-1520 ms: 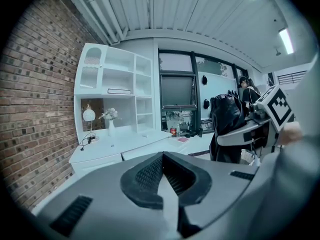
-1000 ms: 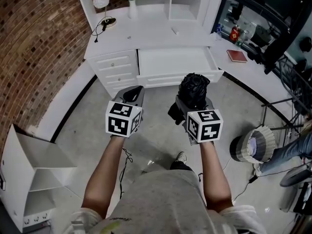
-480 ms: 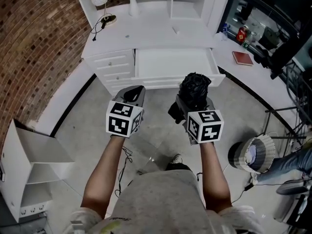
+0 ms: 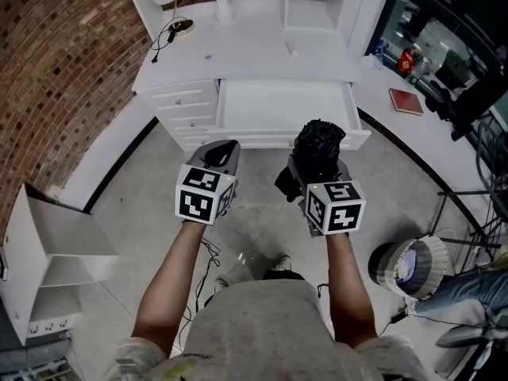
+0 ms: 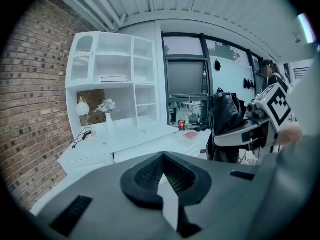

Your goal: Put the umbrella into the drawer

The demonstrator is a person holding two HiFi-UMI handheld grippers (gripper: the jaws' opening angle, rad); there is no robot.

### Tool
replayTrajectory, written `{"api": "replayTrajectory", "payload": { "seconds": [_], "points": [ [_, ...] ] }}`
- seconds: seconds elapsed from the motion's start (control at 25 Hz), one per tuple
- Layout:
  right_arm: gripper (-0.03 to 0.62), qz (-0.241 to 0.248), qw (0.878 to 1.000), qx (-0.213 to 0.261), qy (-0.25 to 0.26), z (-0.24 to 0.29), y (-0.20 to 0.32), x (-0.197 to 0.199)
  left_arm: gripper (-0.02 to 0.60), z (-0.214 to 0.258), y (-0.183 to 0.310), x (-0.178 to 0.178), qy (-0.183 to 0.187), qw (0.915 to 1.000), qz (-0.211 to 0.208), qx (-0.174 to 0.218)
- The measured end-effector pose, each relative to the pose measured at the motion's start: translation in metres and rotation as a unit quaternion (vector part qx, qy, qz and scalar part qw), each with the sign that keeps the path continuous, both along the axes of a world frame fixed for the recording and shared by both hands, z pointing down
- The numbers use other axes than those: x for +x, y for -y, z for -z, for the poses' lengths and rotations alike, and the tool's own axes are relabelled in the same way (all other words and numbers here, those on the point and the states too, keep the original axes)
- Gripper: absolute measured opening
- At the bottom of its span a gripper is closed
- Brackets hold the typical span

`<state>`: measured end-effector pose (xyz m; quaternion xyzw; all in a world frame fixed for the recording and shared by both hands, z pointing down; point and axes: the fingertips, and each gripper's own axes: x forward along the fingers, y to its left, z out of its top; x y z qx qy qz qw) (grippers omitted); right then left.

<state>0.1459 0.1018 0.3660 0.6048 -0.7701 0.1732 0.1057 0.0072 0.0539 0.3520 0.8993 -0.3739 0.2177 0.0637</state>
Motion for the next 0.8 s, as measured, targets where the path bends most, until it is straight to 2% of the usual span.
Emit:
{"api": "replayTrajectory", "payload": {
  "seconds": [0.4, 0.8],
  "points": [
    [0.255, 0.024, 1.000, -0.006, 0.008, -0.010, 0.026, 0.032, -0.003, -0.009, 0.018, 0.032, 0.013, 0.9997, 0.021, -0.007],
    [0.255, 0.062, 0.998, -0.014, 0.017, -0.018, 0.045, 0.041, -0.003, -0.018, 0.029, 0.041, 0.021, 0.9982, 0.055, -0.015]
  ]
}}
